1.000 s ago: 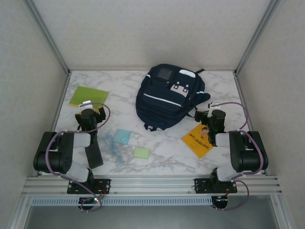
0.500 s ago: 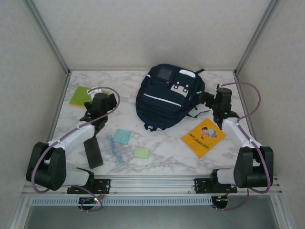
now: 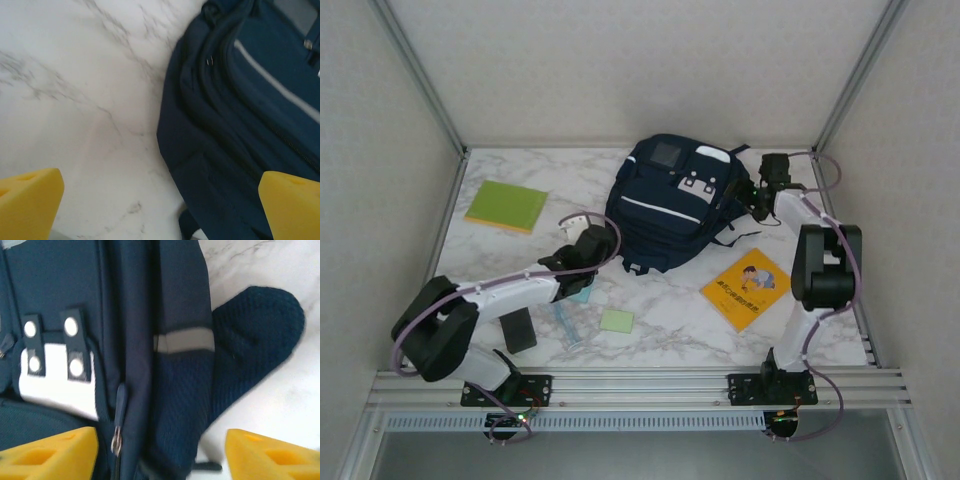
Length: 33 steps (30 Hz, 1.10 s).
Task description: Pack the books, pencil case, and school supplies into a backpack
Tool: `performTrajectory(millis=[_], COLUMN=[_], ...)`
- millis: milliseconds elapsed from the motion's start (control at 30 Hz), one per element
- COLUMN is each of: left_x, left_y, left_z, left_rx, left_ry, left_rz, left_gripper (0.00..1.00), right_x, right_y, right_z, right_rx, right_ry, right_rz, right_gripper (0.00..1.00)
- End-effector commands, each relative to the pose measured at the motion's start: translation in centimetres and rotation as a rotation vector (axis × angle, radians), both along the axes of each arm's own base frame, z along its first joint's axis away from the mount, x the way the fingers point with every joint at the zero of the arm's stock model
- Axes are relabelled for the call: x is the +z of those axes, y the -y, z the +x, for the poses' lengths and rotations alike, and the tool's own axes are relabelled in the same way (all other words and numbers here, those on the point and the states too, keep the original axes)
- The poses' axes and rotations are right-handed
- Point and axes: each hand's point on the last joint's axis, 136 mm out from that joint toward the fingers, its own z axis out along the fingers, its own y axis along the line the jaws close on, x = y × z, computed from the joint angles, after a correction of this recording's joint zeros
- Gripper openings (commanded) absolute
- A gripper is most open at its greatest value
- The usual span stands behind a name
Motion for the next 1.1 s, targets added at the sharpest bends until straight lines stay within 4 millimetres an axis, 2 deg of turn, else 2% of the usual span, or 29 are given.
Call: performTrajectory(millis=[0,67,167,267,400,533,667,767,833,933,967,1067], left_x=[0.3,-0.1,-0.8,-2.2,-3.3,-4.0,-4.6,-4.0,-3.3,-1.9,-1.4,0.5], left_y=[2.5,3.7,5.0,5.7,6.2,6.4,4.5,3.1,2.4,1.2,0.6,-1.3], left_z=[1.4,2.3,3.8,5.5,8.0,10.9,14.5,17.6,19.3,20.9,21.0,19.7], left_rx=[-0.013,-0.041,-0.065,-0.067,-0.057,-0.050,-0.016,-0.005,-0.010,-0.023,-0.022,-0.028], left_ry=[0.008,0.006,-0.001,-0.013,-0.001,0.020,0.043,0.056,0.073,0.086,0.081,0.071], left_rz=[-0.094,-0.087,-0.077,-0.097,-0.098,-0.118,-0.118,-0.145,-0.153,-0.112,-0.082,0.011], left_gripper=[1.00,1.00,1.00,1.00,1.00,1.00,1.00,1.00,1.00,1.00,1.00,1.00], right_x=[-0.9,-1.2,-0.8,0.6,2.3,2.1,1.2,0.6,0.1,-0.1,0.1,0.4], right_y=[-0.6,-1.1,-1.8,-2.2,-2.9,-5.3,-7.8,-8.6,-8.2,-7.1,-6.7,-5.3], right_z=[1.3,2.1,1.9,0.3,-2.5,-5.6,-8.1,-9.4,-10.1,-11.0,-11.3,-11.9], right_rx=[-0.019,-0.008,0.003,0.000,-0.020,-0.021,-0.015,-0.014,-0.026,-0.027,-0.024,-0.035], right_ry=[-0.049,-0.057,-0.053,-0.034,-0.022,-0.030,-0.045,-0.060,-0.071,-0.076,-0.075,-0.060], right_rz=[0.085,0.112,0.161,0.192,0.254,0.338,0.350,0.322,0.295,0.221,0.191,0.114], right_gripper=[0.55,0.40,0.14,0.00,0.00,0.00,0.00,0.00,0.09,0.43,0.53,0.66])
